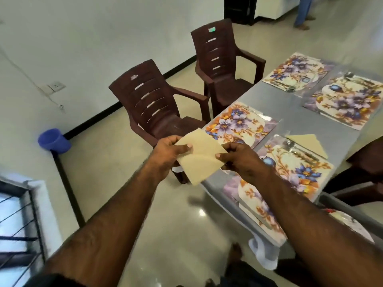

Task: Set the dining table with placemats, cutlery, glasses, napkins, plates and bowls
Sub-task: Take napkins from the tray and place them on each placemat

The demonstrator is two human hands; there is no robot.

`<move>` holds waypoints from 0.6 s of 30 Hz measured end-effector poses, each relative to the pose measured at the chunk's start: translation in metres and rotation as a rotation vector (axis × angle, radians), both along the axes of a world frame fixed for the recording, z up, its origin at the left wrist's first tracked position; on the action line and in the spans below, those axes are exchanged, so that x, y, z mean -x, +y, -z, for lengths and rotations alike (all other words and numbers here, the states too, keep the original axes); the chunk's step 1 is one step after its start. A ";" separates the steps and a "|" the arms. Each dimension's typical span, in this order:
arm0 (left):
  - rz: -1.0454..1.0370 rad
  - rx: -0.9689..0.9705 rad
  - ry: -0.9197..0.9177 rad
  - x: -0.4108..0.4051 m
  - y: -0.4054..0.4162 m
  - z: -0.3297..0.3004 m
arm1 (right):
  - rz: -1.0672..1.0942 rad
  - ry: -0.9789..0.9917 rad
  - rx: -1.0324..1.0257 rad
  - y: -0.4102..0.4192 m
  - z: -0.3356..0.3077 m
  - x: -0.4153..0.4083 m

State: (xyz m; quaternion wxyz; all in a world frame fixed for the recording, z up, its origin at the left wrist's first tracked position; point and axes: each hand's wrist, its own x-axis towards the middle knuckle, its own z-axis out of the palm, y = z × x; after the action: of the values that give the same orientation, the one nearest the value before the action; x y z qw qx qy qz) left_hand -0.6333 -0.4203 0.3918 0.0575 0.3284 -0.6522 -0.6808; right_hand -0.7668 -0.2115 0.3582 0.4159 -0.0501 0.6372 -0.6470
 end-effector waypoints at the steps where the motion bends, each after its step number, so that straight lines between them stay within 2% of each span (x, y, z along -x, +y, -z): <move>1: 0.026 0.025 -0.012 0.008 -0.011 0.002 | 0.017 -0.025 0.028 -0.009 0.006 0.007; 5: 0.042 0.028 -0.093 0.053 -0.050 0.023 | 0.100 -0.105 0.100 -0.050 0.031 0.051; 9: 0.005 -0.004 -0.152 0.097 -0.078 0.051 | 0.135 -0.149 0.046 -0.072 0.049 0.094; 13: 0.094 -0.011 -0.161 0.143 -0.098 0.068 | 0.201 -0.151 -0.024 -0.073 0.058 0.135; 18: 0.229 -0.114 -0.152 0.217 -0.115 0.089 | 0.380 -0.207 -0.082 -0.066 0.068 0.167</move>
State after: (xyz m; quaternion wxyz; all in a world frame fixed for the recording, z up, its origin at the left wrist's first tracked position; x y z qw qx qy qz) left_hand -0.8505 -0.5353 0.3028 -0.0887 0.3051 -0.6483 -0.6920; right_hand -0.9339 -0.2776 0.2901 0.3515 0.1546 0.6149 -0.6888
